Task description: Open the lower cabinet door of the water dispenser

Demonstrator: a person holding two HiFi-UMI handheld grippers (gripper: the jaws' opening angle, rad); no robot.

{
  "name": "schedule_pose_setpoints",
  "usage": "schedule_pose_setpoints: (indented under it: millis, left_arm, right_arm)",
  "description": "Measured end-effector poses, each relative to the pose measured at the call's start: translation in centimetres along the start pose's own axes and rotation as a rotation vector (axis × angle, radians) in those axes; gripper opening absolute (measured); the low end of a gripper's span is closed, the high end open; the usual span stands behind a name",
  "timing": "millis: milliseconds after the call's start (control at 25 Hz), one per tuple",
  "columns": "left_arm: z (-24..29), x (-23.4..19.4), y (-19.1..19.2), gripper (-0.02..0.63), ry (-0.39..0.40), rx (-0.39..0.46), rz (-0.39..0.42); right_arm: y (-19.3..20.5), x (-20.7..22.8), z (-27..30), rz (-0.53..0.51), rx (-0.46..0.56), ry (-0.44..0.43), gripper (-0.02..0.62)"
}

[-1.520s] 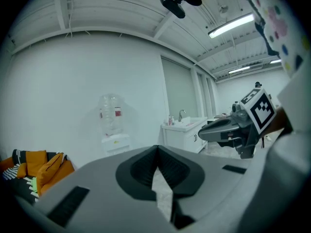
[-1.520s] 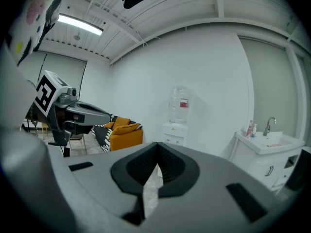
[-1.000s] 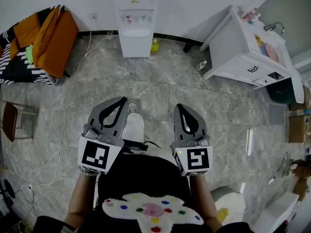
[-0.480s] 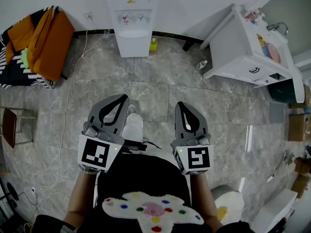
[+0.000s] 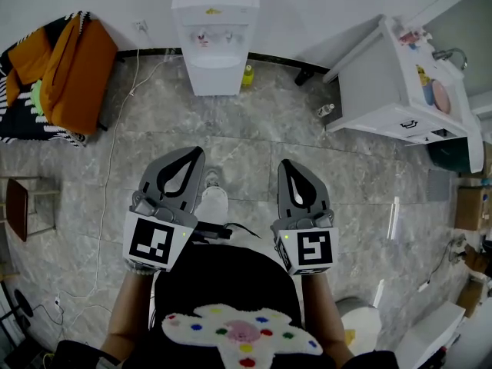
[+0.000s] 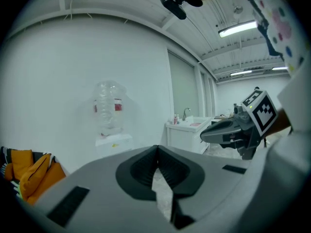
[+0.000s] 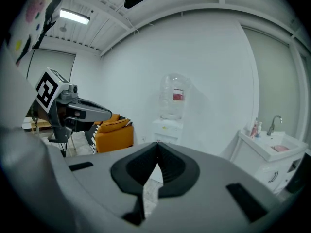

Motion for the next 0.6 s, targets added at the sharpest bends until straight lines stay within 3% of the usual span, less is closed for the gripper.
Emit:
schedule_pose_setpoints:
  millis: [600]
  left_arm:
    - [9.1, -9.2, -1.7, 0.014, 0.052, 0.001, 0.006]
  right_arm:
    - [-3.8, 3.2, 11.1, 0.010, -0.057, 0.049, 0.003]
Point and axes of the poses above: the fingertips, and each gripper's own axes: z forward along the fingers, x to its right, y out of its underside, the point moved 3 cm from there along -z, backward along the fingers, and after that the axes turned 1 degree about -z, right-handed, at the moved point
